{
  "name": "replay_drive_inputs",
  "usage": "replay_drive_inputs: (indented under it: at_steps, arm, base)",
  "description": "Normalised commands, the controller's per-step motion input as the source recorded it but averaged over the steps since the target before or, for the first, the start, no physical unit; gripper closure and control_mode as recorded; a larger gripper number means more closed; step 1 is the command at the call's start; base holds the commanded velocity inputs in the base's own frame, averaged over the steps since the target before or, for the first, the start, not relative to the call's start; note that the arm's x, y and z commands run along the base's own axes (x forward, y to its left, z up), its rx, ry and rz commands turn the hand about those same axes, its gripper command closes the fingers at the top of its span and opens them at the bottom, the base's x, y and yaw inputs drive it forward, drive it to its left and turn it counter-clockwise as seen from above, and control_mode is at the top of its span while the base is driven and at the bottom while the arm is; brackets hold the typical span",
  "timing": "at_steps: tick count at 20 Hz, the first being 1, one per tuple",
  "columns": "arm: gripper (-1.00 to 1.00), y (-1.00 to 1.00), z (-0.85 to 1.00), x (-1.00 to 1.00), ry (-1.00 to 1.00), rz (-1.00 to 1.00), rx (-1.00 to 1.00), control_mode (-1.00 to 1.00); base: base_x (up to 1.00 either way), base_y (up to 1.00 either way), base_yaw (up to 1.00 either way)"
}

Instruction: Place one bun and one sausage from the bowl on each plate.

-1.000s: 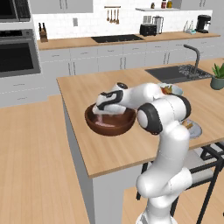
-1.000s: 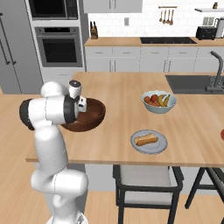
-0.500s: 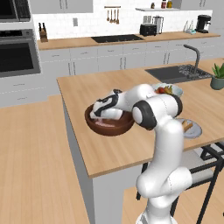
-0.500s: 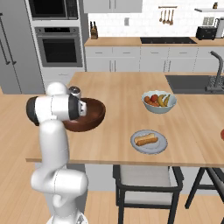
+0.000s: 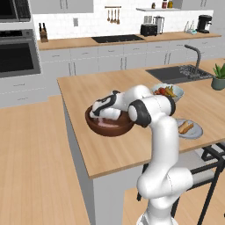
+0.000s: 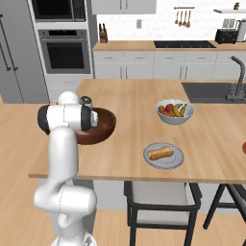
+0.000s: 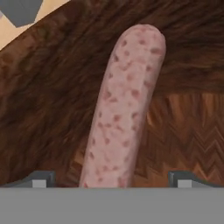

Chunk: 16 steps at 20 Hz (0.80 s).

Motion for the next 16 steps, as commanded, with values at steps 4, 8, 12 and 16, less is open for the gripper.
replay_drive_inputs:
  at_steps: [4,8,12,16]
  arm:
    - [-1.00,-0.06,-0.14,0.06,0.00,0.00,0.01,-1.00]
    - [1.00,0.00,-0.15,0.00,0.01,0.00,0.00,-1.00]
    - [1.00,0.00,0.00,-0.02,0.00,0.00,0.00,-1.00]
    - [1.00,-0.03,0.21,-0.13,-0.03,-0.01,0.00,-1.00]
  base:
    - [0.00,0.00,0.00]
    - [0.00,0.00,0.00]
    - [0.00,0.00,0.00]
    - [0.00,0.00,0.00]
